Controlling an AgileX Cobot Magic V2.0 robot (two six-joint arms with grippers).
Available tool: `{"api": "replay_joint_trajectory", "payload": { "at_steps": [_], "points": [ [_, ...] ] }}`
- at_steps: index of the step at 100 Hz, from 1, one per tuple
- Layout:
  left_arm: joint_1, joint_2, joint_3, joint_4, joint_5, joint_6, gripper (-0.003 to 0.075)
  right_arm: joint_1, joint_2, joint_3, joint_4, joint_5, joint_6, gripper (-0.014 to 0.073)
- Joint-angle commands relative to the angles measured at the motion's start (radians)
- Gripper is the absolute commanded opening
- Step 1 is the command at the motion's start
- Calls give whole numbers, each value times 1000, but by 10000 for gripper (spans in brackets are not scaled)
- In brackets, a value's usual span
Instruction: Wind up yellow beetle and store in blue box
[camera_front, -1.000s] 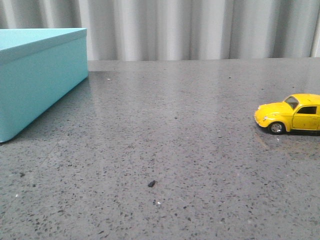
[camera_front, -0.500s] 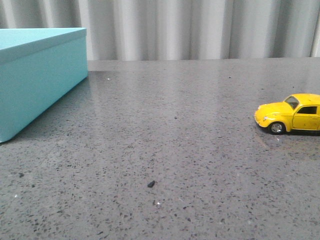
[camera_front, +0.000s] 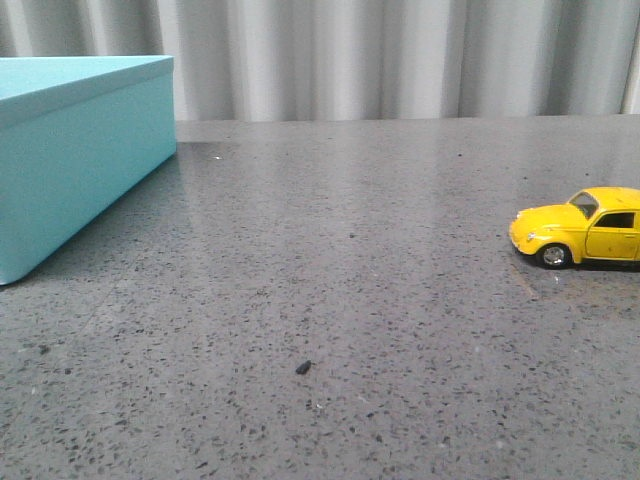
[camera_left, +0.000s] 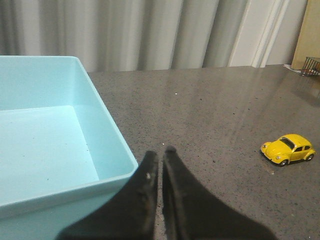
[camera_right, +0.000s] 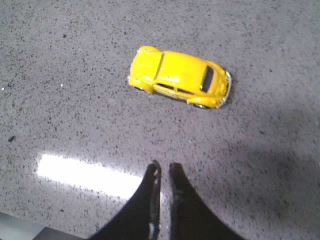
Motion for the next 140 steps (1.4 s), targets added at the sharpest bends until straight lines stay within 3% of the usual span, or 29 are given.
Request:
{"api": "replay_joint_trajectory", "payload": {
  "at_steps": [1,18,40,115,140],
  "points": [
    [-20,18,-34,-36,-56,4,-21,2,87,-73,1,-14,-15,-41],
    [-26,18,-34,-59,-56,4,-21,2,253,-112,3,26,-15,-41],
    [-26,18,-34,-85,-56,4,-21,2,361,-112,5,-31,-27,-41],
    [-26,18,-34,-99,-40,4,-21,2,405,-112,7,-189,-37,-41],
    [-26,18,-34,-99,-40,4,-21,9,432,-112,26,-142,-37,-41]
  ]
}}
